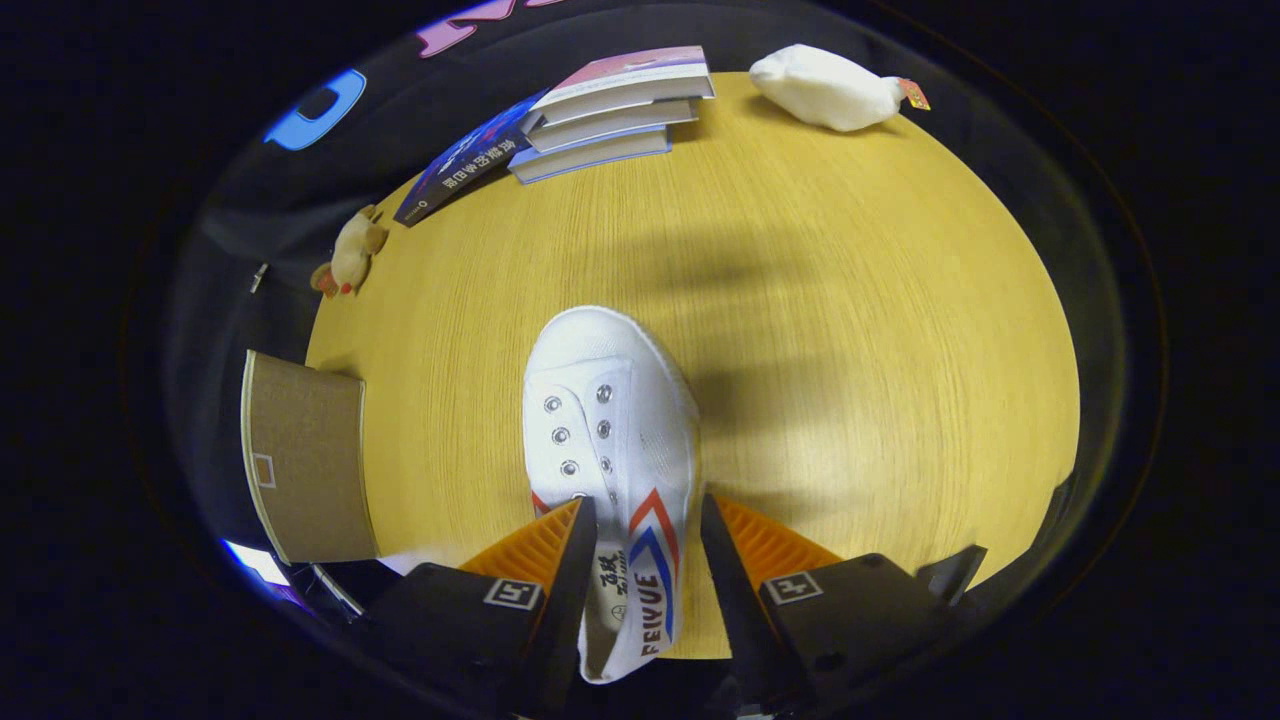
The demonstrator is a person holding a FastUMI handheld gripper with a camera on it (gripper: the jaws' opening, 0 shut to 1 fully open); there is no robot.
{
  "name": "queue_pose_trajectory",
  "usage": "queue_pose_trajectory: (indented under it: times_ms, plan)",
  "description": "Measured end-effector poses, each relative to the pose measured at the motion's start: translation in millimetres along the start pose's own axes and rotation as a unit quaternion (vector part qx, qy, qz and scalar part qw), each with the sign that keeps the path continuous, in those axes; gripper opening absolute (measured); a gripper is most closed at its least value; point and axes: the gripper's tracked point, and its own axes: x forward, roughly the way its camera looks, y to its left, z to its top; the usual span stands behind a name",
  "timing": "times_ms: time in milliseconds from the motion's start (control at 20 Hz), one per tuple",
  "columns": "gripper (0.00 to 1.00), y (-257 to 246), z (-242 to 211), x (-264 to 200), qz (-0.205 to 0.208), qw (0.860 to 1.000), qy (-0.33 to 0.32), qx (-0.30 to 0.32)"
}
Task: Open the storage box then place both shoes into the box .Put the left shoe in first, then the right shoe, with the right side of both shoes facing outward in a uniform manner.
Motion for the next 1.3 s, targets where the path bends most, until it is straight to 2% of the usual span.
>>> queue_pose_trajectory:
  times_ms: [50, 150, 250, 300, 450, 700, 900, 1050, 1200, 1300]
  plan:
    - [0.53, -1.1, 0.0, 3.5, -0.004, 1.000, 0.012, 0.009]
    - [0.34, -2.6, 2.7, -1.5, -0.011, 0.999, 0.019, 0.028]
    - [0.19, 3.3, -0.3, -6.4, 0.006, 0.998, 0.028, 0.062]
    - [0.17, 9.1, -2.3, -10.3, 0.021, 0.996, 0.030, 0.087]
    - [0.17, 24.3, -7.4, -27.8, 0.052, 0.989, 0.022, 0.139]
    - [0.17, 82.5, 7.1, -73.1, 0.091, 0.987, -0.012, 0.134]
    - [0.17, 171.1, 23.1, -116.8, 0.149, 0.981, -0.034, 0.122]
    - [0.17, 248.9, 27.7, -145.5, 0.187, 0.977, -0.046, 0.091]
    - [0.17, 322.8, 17.5, -156.3, 0.209, 0.975, -0.034, 0.063]
    - [0.16, 365.1, 3.5, -150.4, 0.209, 0.977, -0.017, 0.048]
